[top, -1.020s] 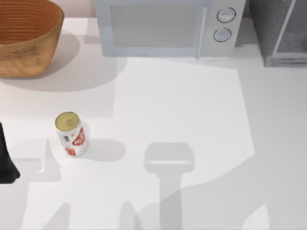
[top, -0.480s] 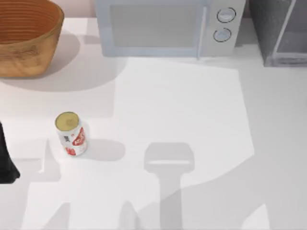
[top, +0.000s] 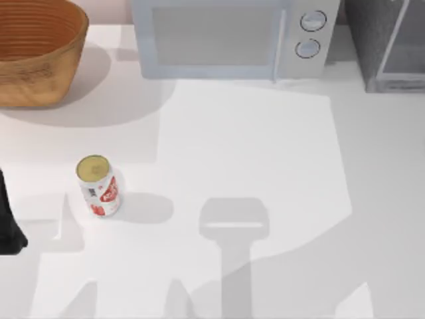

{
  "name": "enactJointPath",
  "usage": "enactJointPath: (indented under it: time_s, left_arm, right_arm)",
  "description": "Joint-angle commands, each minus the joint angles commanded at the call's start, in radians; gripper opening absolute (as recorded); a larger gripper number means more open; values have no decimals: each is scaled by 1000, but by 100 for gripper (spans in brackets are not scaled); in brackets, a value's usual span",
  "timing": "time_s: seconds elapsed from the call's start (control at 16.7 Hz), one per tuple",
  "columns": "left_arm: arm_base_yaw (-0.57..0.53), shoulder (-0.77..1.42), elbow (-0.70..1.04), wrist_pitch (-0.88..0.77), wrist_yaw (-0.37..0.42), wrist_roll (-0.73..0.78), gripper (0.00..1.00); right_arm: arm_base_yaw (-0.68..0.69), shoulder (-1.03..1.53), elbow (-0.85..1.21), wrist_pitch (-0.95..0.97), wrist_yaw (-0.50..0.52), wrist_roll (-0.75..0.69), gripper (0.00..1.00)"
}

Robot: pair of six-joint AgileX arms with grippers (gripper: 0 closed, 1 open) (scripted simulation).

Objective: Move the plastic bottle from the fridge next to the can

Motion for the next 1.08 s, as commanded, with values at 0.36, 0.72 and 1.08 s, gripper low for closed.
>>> enactJointPath:
  time_s: [0.36,0.72,1.08]
  left_arm:
    - [0,0,0,0,0,0,100]
    - [0,0,0,0,0,0,100]
    - [0,0,0,0,0,0,100]
  right_arm:
    - [-3,-38,6,-39,0,2,0]
    - [-3,-132,24,-156,-2,3,0]
    - [-6,-144,7,-148,-5,5,0]
